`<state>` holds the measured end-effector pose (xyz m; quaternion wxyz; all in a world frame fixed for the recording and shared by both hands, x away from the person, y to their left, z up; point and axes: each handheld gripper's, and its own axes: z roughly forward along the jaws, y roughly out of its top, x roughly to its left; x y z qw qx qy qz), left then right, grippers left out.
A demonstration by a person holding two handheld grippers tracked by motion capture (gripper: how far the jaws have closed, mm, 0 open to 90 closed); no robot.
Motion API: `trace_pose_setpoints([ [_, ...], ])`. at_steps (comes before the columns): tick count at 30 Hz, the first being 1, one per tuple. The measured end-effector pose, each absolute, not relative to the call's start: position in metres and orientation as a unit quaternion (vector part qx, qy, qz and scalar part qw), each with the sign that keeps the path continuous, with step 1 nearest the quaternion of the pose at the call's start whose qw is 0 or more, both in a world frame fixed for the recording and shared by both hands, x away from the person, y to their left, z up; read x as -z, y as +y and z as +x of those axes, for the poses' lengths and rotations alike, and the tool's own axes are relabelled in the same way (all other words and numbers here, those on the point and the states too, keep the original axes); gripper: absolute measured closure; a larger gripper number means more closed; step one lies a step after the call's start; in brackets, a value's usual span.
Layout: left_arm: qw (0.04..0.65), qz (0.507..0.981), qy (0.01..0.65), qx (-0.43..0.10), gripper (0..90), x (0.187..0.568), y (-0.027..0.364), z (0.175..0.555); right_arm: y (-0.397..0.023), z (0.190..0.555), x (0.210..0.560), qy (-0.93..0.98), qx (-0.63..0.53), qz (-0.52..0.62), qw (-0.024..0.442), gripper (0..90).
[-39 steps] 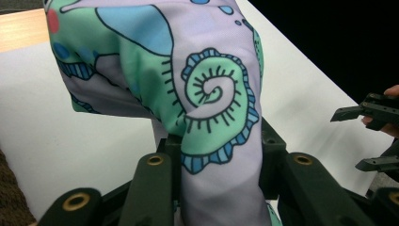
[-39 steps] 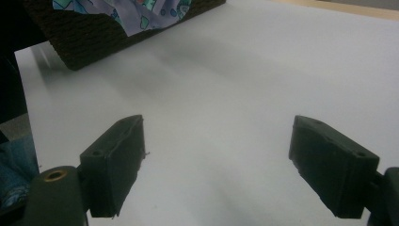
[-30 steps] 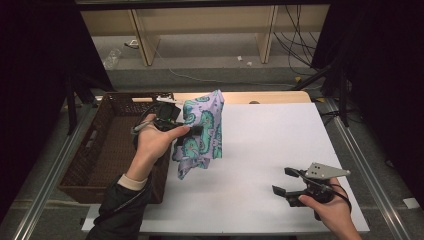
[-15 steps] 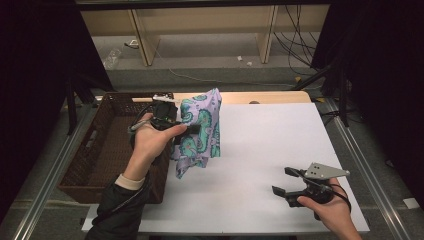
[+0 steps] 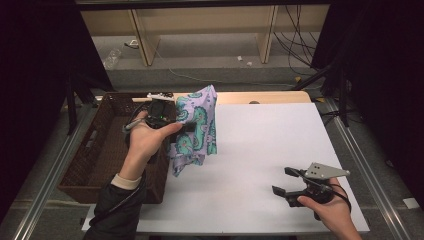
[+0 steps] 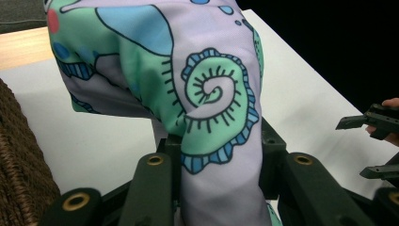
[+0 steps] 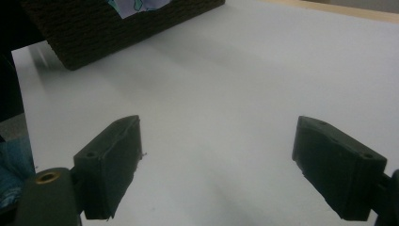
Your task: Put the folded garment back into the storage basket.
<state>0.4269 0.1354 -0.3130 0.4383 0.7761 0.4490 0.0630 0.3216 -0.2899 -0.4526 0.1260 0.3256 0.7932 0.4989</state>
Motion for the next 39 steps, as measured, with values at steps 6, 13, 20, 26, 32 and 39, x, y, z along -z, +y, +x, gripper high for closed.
trace_pose_setpoints([
  [6,0.439,0.775,0.451,-0.064,65.9,0.312,0.138,0.427,-0.290,0.322,0.453,0.794,-0.498,0.325,0.126,17.3],
  [13,0.442,0.771,0.454,-0.066,66.0,0.309,0.142,0.426,-0.290,0.322,0.453,0.794,-0.498,0.325,0.125,17.3],
  [20,0.446,0.766,0.457,-0.071,65.9,0.305,0.149,0.425,-0.290,0.322,0.453,0.794,-0.498,0.325,0.125,17.4],
  [26,0.448,0.762,0.462,-0.074,65.9,0.304,0.153,0.425,-0.290,0.322,0.453,0.792,-0.501,0.324,0.125,17.4],
  [32,0.451,0.757,0.466,-0.078,65.9,0.301,0.158,0.424,-0.290,0.322,0.453,0.792,-0.502,0.325,0.125,17.4],
  [39,0.453,0.754,0.468,-0.083,65.9,0.299,0.163,0.424,-0.290,0.322,0.453,0.793,-0.501,0.324,0.124,17.4],
])
